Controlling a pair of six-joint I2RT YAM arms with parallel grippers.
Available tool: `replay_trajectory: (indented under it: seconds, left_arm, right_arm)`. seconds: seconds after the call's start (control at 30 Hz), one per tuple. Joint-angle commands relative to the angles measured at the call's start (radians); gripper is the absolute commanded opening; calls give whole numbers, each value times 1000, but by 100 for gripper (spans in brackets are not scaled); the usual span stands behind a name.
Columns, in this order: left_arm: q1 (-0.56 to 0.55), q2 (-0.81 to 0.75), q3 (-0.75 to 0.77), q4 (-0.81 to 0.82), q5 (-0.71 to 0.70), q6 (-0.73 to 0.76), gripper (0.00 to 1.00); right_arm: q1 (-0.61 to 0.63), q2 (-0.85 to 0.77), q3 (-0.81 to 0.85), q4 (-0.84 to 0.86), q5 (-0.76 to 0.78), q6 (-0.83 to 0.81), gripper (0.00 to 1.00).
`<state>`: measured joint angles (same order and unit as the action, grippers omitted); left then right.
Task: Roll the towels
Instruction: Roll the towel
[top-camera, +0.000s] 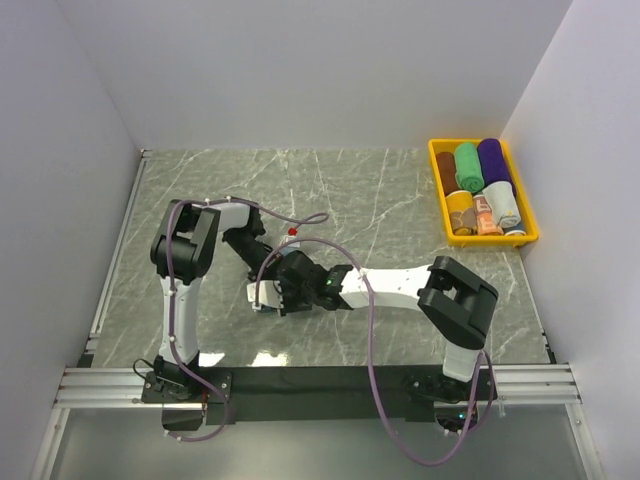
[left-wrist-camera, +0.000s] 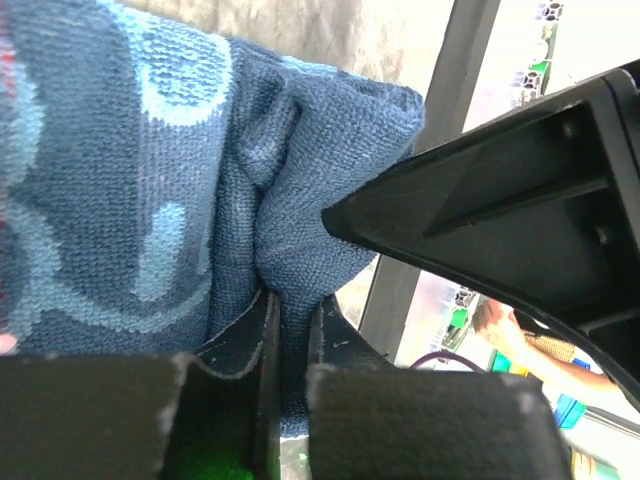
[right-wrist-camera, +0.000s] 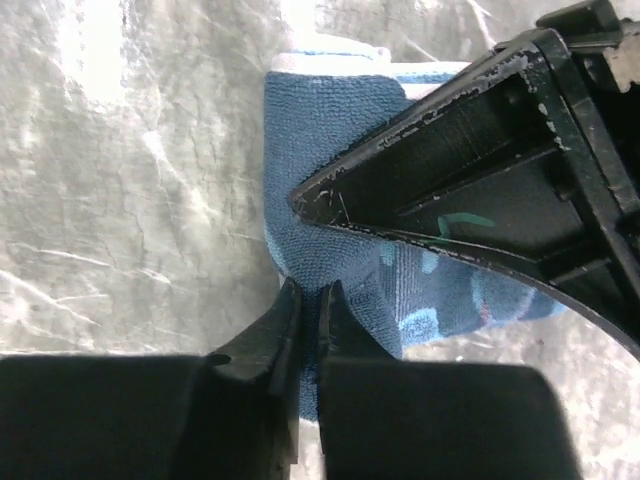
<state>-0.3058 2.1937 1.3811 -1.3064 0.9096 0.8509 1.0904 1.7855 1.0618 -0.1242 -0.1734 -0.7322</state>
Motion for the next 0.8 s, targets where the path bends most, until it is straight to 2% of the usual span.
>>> replay_trajectory:
  seconds: [0.0,0.13,0.17,0.23,0.3,0.4,0.5,0.63,0.77]
  left_arm:
    - [40,6,-7,225,-175,66,13]
    - [92,-78,-24,223,-109,59,29]
    - [108,-110,-14,217,-98,57,29]
    - [177,-146,-7,204,-43,51,37]
    - [250,-198,-5,199,-14,48,41]
    - [350,-279,-42,220,28,36,42]
    - [411,-356,-96,210,41,48,43]
    - [439,-501,-198,214,31,85,42]
    - [432,-755,-371,283,-17,112,48]
  right_arm:
    - [8,81,39,-182,-161,98,0]
    - [-27,109,105,-311,-302,232,0]
    - [-38,115,116,-354,-325,266,0]
    - [-66,141,147,-406,-406,342,0]
    - [-81,161,158,-448,-448,402,0]
    - [-112,192,181,-480,-514,457,0]
    - [-132,326,265,-567,-554,464,0]
    - [-187,455,368,-632,-646,475,0]
    - [-233,532,418,-680,-722,470,0]
